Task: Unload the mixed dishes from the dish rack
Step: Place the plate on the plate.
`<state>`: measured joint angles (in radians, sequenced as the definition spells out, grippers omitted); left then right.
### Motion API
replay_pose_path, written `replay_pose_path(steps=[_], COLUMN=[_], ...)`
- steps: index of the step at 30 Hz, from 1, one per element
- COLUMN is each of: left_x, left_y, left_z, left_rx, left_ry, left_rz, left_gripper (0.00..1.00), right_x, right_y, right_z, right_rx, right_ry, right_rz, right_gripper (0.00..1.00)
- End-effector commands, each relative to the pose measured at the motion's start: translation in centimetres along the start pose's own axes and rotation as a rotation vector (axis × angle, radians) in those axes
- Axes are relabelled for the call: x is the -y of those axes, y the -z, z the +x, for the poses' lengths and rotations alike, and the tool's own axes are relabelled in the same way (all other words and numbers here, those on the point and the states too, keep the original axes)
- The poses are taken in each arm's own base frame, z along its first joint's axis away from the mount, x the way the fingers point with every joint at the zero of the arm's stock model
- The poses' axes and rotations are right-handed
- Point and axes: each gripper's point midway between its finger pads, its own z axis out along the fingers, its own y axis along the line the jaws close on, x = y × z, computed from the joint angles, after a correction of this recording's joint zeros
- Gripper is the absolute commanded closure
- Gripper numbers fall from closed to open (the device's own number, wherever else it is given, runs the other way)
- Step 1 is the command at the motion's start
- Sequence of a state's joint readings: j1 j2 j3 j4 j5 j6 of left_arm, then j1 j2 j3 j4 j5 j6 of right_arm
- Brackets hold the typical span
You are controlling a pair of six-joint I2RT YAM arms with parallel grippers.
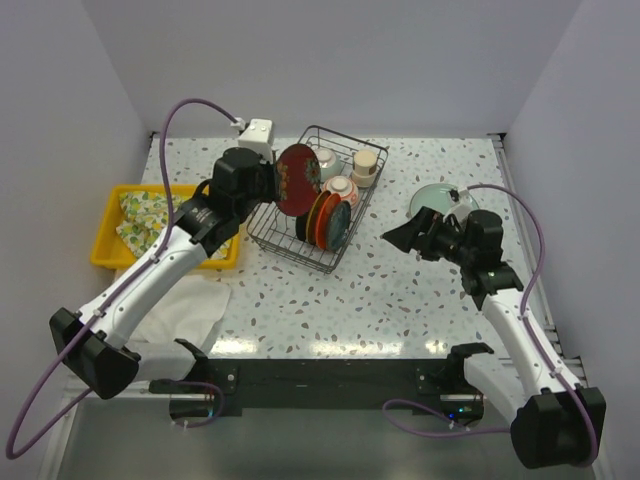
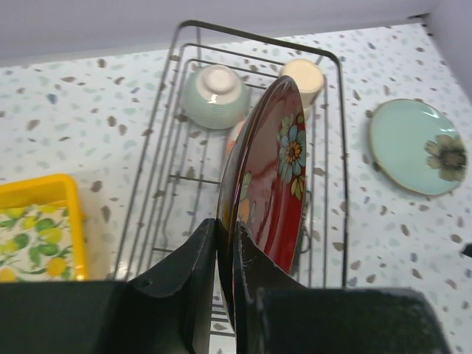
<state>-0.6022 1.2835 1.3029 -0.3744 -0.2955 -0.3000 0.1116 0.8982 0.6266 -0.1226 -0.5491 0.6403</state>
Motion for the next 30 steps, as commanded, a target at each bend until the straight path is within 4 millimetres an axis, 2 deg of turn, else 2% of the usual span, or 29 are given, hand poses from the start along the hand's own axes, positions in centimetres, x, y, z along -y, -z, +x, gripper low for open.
replay_pose_path(steps=[1, 3, 4, 8, 9, 10, 12, 15, 21, 24, 27, 28, 30], left_x=[5.5, 7.0, 7.6, 10.0, 10.6, 11.1, 12.0, 12.9, 14.0, 14.6, 14.7, 14.7, 14.6], left_y=[0.9, 1.1, 1.1, 1.2, 1.4, 1.4, 1.7, 1.8, 1.9, 1.9, 1.8, 1.7, 1.7], left_z=[-2.6, -1.6, -1.9, -0.9, 0.0, -0.9, -0.4, 0.0, 1.1, 1.8, 2.4, 2.5, 2.8], left_rx=[0.095, 0.063, 0.076, 0.03, -0.008, 0.025, -0.001, -0.015, -0.056, -0.077, -0.094, -0.095, -0.099], left_ry=[0.173, 0.215, 0.232, 0.297, 0.325, 0.339, 0.373, 0.402, 0.437, 0.456, 0.471, 0.473, 0.472], left_rz=[0.284, 0.367, 0.4, 0.528, 0.562, 0.595, 0.644, 0.69, 0.74, 0.761, 0.766, 0.764, 0.76], left_gripper=[1.0, 1.0, 1.0, 1.0, 1.0, 1.0, 1.0, 1.0, 1.0, 1.0, 1.0, 1.0, 1.0], right_x=[-4.4, -5.0, -5.1, -5.8, -5.8, -5.8, -5.8, -6.0, -6.5, -6.6, -6.6, -6.7, -6.7], right_y=[0.0, -0.2, -0.2, -0.3, -0.4, -0.4, -0.6, -0.8, -1.0, -1.2, -1.3, -1.2, -1.2], right_z=[-2.4, -2.6, -2.6, -2.9, -2.8, -2.7, -2.5, -2.3, -2.2, -2.2, -2.1, -2.0, -2.0], right_rx=[0.053, 0.056, 0.059, 0.068, 0.065, 0.063, 0.056, 0.05, 0.044, 0.04, 0.038, 0.039, 0.038], right_ry=[-0.008, -0.013, -0.015, -0.008, -0.011, -0.008, -0.011, -0.015, -0.023, -0.024, -0.034, -0.033, -0.034], right_rz=[-0.176, -0.203, -0.21, -0.24, -0.242, -0.243, -0.246, -0.258, -0.291, -0.3, -0.309, -0.315, -0.312], right_gripper=[0.03, 0.03, 0.04, 0.07, 0.07, 0.08, 0.09, 0.11, 0.22, 0.29, 0.42, 0.53, 0.66])
